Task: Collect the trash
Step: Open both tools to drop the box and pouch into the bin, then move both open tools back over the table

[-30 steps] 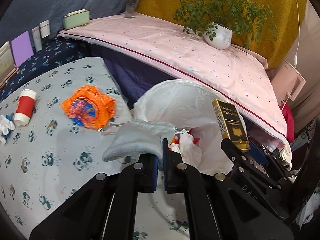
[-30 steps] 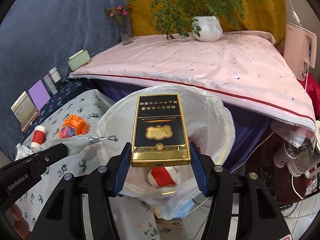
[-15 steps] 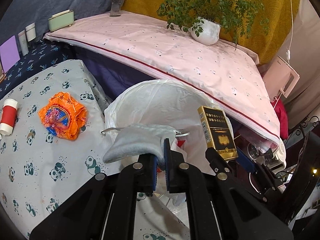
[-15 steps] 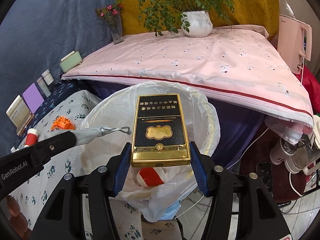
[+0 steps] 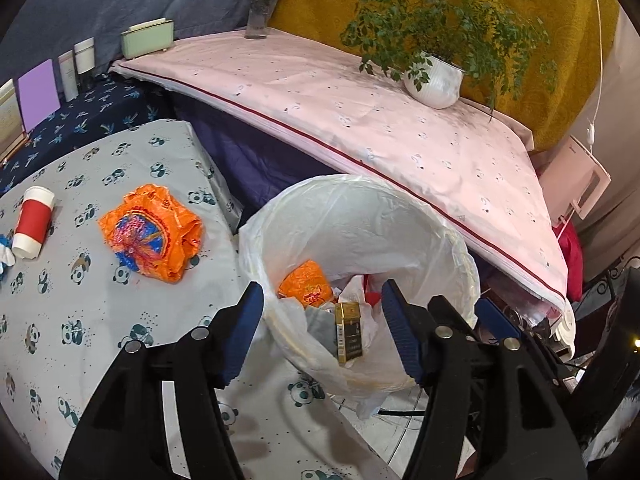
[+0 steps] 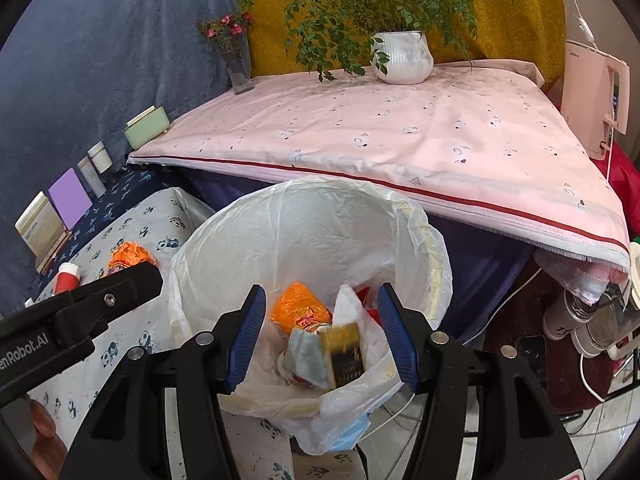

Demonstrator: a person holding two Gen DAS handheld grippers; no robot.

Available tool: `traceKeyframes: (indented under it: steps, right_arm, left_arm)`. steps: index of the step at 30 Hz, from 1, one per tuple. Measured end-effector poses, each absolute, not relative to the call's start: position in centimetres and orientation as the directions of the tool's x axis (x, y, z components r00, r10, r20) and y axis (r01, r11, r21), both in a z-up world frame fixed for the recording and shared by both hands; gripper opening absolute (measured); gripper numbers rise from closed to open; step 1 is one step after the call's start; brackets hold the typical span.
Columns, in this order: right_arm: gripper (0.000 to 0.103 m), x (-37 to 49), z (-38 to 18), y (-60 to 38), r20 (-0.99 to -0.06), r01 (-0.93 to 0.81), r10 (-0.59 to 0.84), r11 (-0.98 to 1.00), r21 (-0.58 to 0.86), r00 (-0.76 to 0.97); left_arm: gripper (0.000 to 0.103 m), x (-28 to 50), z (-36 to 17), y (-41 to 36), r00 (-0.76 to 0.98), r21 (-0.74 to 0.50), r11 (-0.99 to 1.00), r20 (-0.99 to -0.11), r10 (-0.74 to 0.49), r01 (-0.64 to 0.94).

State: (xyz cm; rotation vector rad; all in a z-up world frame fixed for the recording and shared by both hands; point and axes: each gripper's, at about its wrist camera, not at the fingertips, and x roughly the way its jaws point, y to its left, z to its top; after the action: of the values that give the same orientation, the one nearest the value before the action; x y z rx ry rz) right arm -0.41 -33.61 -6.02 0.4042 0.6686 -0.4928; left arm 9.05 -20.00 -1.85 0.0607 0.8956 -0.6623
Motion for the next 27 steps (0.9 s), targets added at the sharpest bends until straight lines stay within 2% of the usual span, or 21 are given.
traceKeyframes:
  steps: [12,27]
  right_arm:
    - [0.059,0.6,-5.0,-30.8,-0.665,0.505,-0.276,0.845,0.177,0.694]
    - [0.059,4.0,-3.9,-23.1,-0.665,0.365,-0.188,0.921,0.136,0.723]
  left_arm:
    - [0.060,10.1,-2.2,-15.5,0.480,-0.231,0.851,-0.742,-0.468,0.471]
    - [0.072,12.2,-2.5,-5.1,0.584,-0.213,0.936,-0.736,-0.343,0.280]
